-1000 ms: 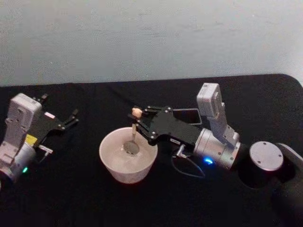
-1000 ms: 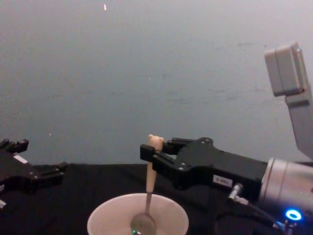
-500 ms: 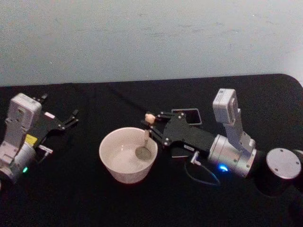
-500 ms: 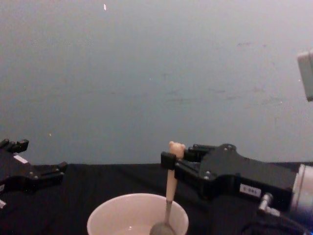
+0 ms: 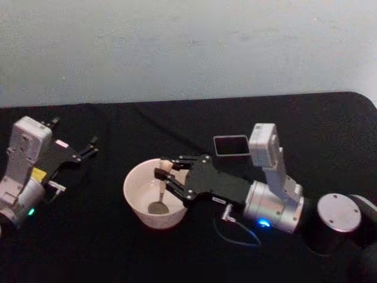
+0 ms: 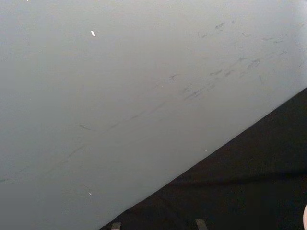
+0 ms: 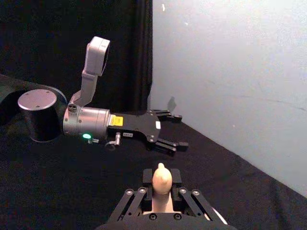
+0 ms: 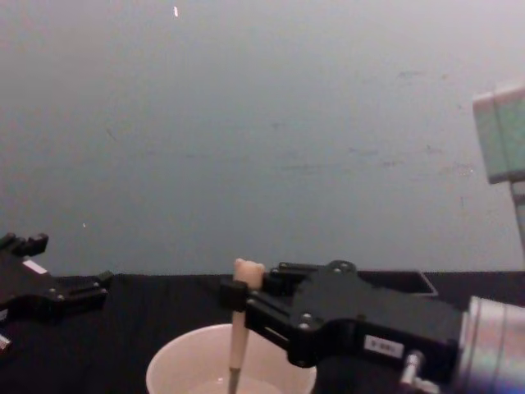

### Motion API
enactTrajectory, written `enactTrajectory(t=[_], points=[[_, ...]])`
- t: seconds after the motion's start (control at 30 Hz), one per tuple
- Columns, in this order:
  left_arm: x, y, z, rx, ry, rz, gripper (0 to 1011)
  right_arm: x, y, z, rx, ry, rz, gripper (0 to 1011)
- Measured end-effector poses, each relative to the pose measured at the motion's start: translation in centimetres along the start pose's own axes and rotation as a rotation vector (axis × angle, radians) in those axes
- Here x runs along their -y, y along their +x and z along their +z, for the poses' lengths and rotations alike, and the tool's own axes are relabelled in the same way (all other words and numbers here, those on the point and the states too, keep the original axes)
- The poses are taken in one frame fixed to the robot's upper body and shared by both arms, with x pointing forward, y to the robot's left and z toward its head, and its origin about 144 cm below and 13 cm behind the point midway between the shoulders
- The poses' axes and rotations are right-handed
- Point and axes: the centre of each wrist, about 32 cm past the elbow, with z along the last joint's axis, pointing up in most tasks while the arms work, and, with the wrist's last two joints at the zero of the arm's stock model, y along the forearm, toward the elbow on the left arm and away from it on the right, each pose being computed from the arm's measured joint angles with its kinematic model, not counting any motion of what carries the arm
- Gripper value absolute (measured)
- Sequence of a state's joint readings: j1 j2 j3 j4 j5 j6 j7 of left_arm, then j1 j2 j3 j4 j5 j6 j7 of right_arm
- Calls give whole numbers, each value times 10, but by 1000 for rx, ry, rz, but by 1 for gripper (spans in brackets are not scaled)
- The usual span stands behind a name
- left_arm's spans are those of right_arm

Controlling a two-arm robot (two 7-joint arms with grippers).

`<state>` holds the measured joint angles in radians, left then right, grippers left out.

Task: Pick up the stirring spoon with one hand, stir inside the cup, then place it back in its original position.

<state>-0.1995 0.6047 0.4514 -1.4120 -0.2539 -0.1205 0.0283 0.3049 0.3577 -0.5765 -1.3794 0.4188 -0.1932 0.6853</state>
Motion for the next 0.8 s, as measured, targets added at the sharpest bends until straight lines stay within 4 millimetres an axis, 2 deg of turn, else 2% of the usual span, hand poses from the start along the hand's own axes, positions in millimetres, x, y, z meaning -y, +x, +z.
enactTrajectory(t=[0.3,0.8], points=[[0,0,0,0,0,0,1001,-16,9,-2,27,3,-35,212],[0,0,0,0,0,0,1001,-13,24,-2,44,4,-109,212]])
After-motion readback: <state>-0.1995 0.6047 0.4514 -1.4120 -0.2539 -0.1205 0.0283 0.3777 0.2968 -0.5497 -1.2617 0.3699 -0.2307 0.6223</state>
